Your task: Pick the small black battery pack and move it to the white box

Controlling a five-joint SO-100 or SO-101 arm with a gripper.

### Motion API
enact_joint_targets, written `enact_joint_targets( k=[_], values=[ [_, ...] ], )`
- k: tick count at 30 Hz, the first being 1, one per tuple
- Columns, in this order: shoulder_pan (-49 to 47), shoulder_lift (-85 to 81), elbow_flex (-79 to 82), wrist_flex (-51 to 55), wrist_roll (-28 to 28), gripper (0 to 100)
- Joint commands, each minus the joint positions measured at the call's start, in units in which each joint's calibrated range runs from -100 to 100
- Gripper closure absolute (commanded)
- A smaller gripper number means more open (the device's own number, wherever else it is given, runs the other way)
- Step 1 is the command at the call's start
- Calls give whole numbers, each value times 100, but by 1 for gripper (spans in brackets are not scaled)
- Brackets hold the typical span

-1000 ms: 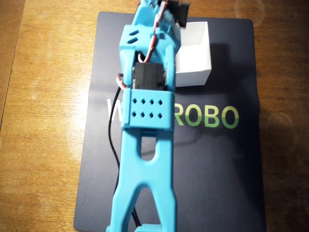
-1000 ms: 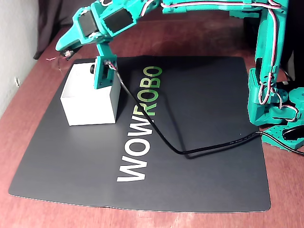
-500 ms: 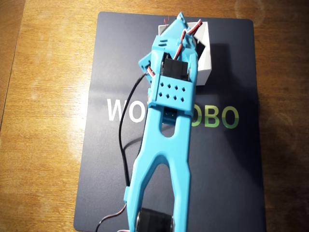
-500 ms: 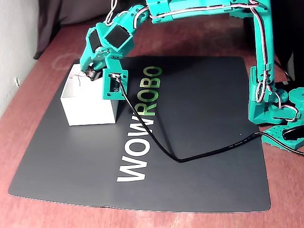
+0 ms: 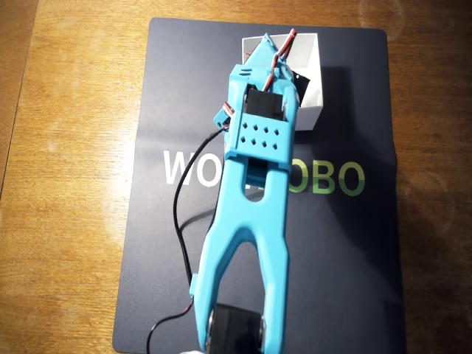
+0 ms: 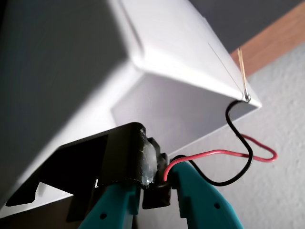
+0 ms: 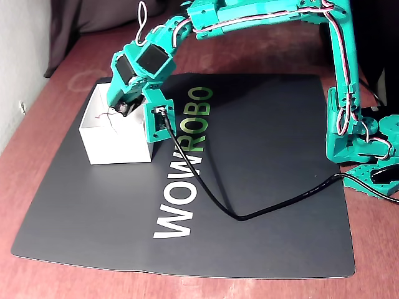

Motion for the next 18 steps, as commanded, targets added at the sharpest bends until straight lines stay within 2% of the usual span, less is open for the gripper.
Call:
enact_joint_targets(
  k=[1, 6, 14, 16, 18],
  values=[
    [-100, -21, -270, 55, 170, 99],
    [-65, -12, -270, 38, 181, 88],
    [-18, -249, -270, 160, 159, 88],
    [-30, -652, -279, 704, -64, 88],
    [-100, -1196, -279, 1256, -509, 88]
  ],
)
